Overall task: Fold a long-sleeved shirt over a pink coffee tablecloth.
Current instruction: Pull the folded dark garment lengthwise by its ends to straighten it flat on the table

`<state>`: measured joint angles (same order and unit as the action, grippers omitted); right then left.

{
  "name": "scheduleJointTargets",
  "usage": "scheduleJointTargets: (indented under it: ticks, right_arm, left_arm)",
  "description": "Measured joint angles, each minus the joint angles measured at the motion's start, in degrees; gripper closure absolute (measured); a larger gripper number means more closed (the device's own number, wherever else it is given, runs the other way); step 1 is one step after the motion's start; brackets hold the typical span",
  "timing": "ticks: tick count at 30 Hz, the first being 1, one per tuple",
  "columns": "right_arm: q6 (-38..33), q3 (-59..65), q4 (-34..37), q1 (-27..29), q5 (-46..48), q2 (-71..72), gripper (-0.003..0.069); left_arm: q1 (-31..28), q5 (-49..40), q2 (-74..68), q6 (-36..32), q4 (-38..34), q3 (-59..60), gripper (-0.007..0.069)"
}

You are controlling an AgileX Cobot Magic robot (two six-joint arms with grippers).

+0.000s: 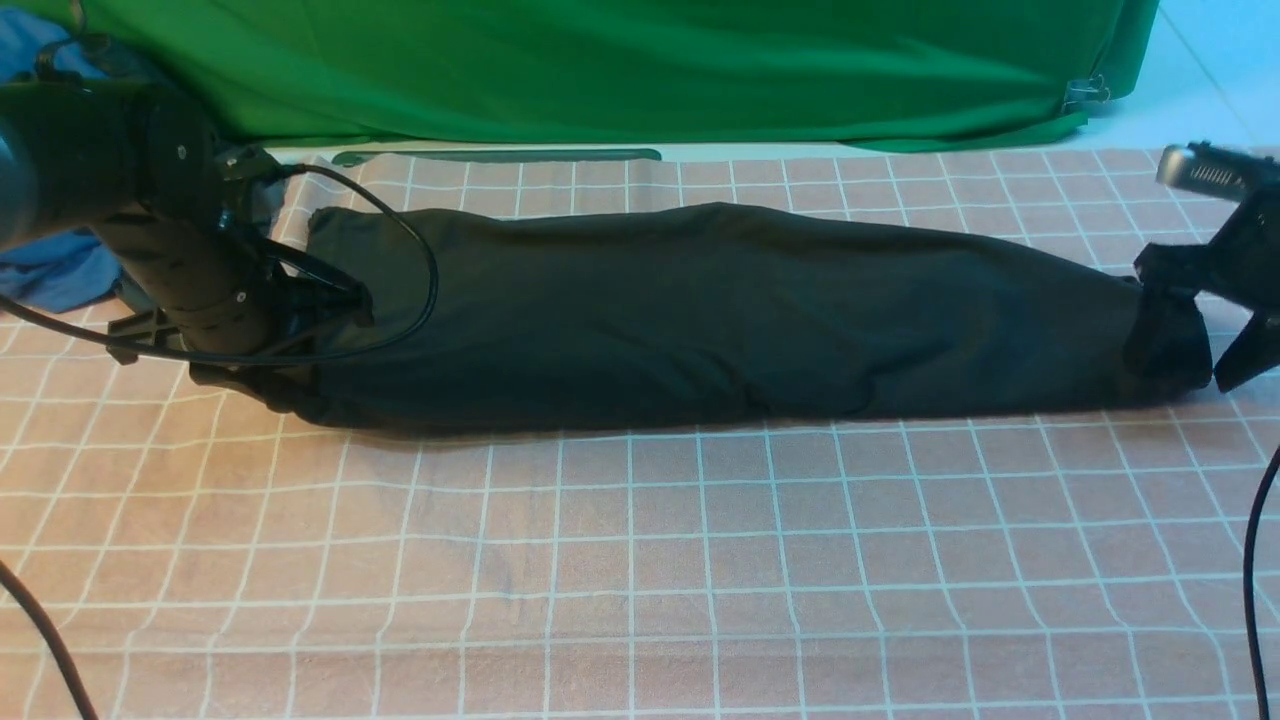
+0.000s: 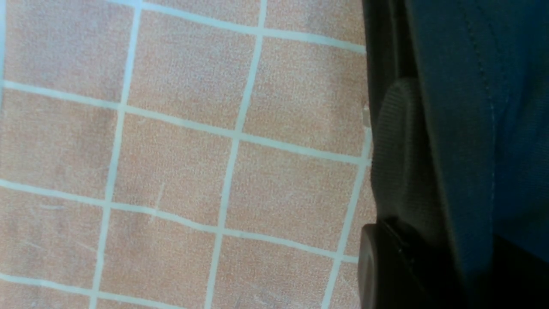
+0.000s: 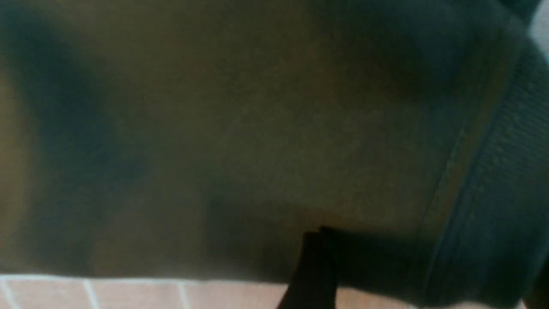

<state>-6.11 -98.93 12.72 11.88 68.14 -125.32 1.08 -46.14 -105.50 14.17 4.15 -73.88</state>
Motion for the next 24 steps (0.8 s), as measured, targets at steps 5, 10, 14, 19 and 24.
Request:
scheduleJointTargets:
  ticks: [5,10,14,19,24]
  right_arm:
    - [-0.8,0.0,-0.33,-0.27,-1.47,-1.17,0.0106]
    - [-3.84,0.0,-0.33,-1.64,-3.9,-1.48,0.0369]
    - [-5.54,-0.73,-0.4,-2.5,-3.55,-1.51,0.058]
    - [-5.71,-1.19,-0.22,-2.54,0.37,1.28,0.0594]
    - [-5.55,6.37,0.68,-2.79,1.03,9.75,0.0594]
  left_arm:
    - [0.0,0.11,0.0,0.0,-0.05,0.0,0.0428]
    - [0.0,0.93,0.0,0.25,-0.41,0.0,0.0428]
    - [-0.05,0.83,0.27,0.49,-0.31,0.0,0.0428]
    - [-0.74,-0.52,3.43,2.65,2.25,0.71,0.0428]
    - [-5.14,-3.07,7.01,3.22,2.31,5.05,0.0428]
